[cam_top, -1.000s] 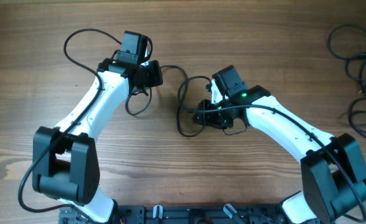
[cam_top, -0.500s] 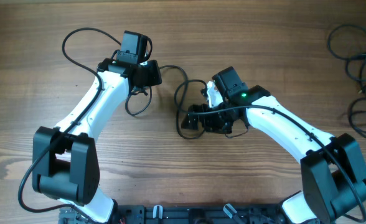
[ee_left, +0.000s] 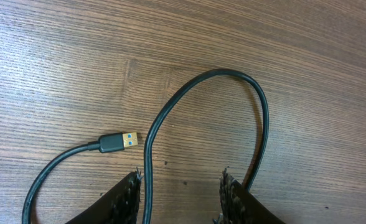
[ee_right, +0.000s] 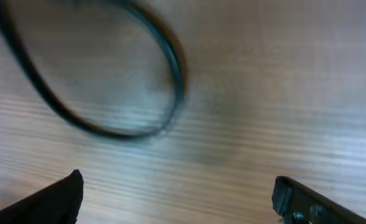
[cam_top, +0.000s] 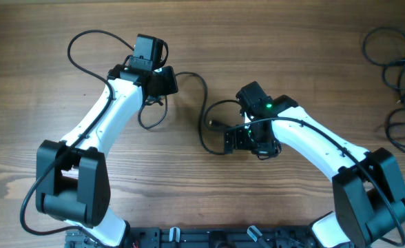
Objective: Untangle cables
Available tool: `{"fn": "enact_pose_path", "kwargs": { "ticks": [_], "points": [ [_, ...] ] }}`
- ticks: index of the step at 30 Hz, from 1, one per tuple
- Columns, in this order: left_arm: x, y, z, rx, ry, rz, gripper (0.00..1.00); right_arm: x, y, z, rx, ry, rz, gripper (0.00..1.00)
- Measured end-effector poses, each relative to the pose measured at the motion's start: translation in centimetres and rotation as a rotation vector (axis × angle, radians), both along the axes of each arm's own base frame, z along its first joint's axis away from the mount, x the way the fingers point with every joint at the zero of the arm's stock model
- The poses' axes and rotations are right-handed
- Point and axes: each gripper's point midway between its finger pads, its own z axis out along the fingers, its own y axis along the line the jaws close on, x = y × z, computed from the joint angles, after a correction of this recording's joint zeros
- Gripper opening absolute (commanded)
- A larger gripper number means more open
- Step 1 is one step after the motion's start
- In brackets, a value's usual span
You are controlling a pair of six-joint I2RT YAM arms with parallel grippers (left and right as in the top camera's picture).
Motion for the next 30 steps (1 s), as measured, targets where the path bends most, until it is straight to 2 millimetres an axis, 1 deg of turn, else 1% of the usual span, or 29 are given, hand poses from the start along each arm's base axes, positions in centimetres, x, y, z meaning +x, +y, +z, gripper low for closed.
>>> {"fn": "enact_pose_path", "kwargs": {
  "ticks": [3, 5, 7, 10, 12, 14, 17, 20, 23, 25, 30],
  "points": [
    [0.1, 0.3, 0.0, 0.016, -0.004, 0.009, 0.39, 3.1, 2.6, 0.9, 0.123, -0.133, 0.024, 1.00],
    [0.1, 0.5, 0.0, 0.027, -0.007, 0.014, 0.37, 5.3, 5.0, 2.3, 0.245, -0.236, 0.058, 0.99],
    [0.2, 0.7, 0.0, 0.035, -0.009, 0.018, 0.37, 7.0, 7.1, 3.9, 0.347, -0.326, 0.089, 0.96],
    [0.2, 0.8, 0.0, 0.039, -0.011, 0.021, 0.37, 8.3, 9.1, 5.6, 0.429, -0.412, 0.107, 0.96],
    [0.2, 0.8, 0.0, 0.042, -0.011, 0.023, 0.38, 8.6, 10.1, 6.0, 0.451, -0.433, 0.105, 0.97],
    [0.2, 0.9, 0.0, 0.044, -0.011, 0.024, 0.38, 8.5, 10.8, 5.5, 0.444, -0.436, 0.100, 1.00],
    [0.2, 0.9, -0.2, 0.046, -0.008, 0.024, 0.38, 8.3, 11.6, 3.4, 0.413, -0.413, 0.095, 1.00],
    [0.2, 0.9, -1.0, 0.050, 0.009, 0.023, 0.39, 8.7, 12.4, 1.9, 0.419, -0.416, 0.098, 1.00],
    [0.2, 0.9, -1.7, 0.055, 0.025, 0.023, 0.40, 8.9, 12.6, 0.2, 0.411, -0.393, 0.084, 0.99],
    [0.2, 0.9, -1.7, 0.055, 0.025, 0.023, 0.39, 9.0, 12.7, -0.7, 0.405, -0.379, 0.064, 1.00],
    [0.3, 0.9, -1.7, 0.053, 0.023, 0.026, 0.38, 9.7, 13.2, -0.8, 0.429, -0.364, 0.010, 0.99]
  ]
}}
